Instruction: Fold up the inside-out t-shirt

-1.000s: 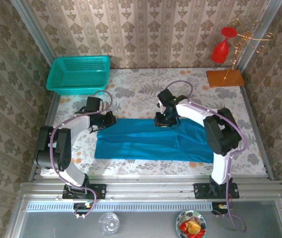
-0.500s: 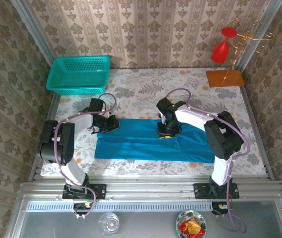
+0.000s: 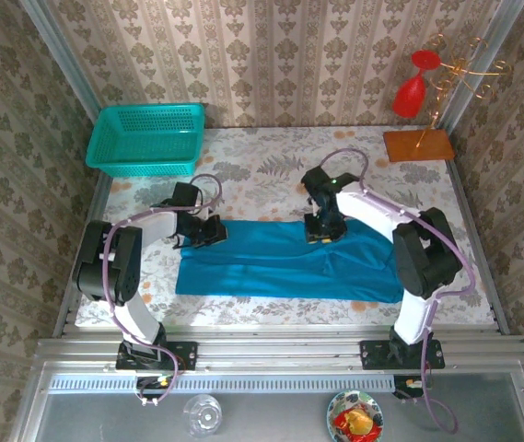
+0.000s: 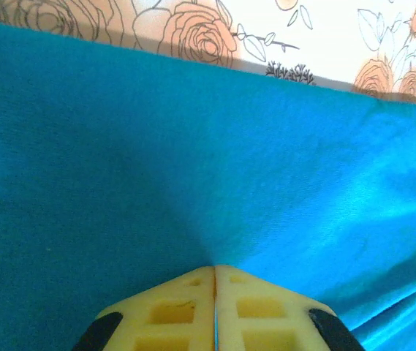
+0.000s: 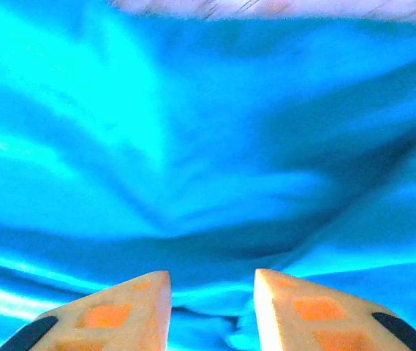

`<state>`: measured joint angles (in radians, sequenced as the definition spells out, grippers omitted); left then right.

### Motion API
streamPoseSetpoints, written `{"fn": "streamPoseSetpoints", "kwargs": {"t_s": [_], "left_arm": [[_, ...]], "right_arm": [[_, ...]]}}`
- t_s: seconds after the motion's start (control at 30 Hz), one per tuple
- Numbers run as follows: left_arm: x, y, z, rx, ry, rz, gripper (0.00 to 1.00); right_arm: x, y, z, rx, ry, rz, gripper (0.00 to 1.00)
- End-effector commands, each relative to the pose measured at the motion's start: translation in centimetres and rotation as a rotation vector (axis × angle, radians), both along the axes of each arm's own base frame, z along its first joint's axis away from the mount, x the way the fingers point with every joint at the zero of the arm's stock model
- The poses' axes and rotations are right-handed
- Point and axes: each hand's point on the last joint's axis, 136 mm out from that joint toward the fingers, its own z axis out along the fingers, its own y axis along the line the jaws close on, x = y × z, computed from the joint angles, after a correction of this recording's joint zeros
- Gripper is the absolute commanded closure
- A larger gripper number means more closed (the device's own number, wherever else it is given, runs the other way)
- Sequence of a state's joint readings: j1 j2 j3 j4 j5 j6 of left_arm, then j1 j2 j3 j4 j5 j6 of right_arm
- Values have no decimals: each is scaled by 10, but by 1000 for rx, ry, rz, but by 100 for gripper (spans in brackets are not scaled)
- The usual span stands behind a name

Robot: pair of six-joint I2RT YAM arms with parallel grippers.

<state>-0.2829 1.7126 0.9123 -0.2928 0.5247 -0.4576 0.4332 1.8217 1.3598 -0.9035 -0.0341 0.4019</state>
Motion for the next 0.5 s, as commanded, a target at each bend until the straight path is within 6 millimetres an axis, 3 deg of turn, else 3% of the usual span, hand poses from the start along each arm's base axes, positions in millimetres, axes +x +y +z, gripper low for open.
{"fn": "streamPoseSetpoints", "kwargs": {"t_s": [0.0, 0.1, 0.23, 0.47], "left_arm": [[-9, 0, -7, 3, 29, -23, 90], [-12, 2, -13, 15, 39, -22, 90], [-13, 4, -15, 22, 43, -17, 90], [-12, 4, -15, 20, 40, -9, 90]], "right_arm": [[13, -47, 4, -155, 3, -31, 60], [27, -62, -4, -204, 21, -38, 58], [33, -66, -17, -203, 65, -22, 56], [18, -53, -21, -99, 120, 6, 60]]}}
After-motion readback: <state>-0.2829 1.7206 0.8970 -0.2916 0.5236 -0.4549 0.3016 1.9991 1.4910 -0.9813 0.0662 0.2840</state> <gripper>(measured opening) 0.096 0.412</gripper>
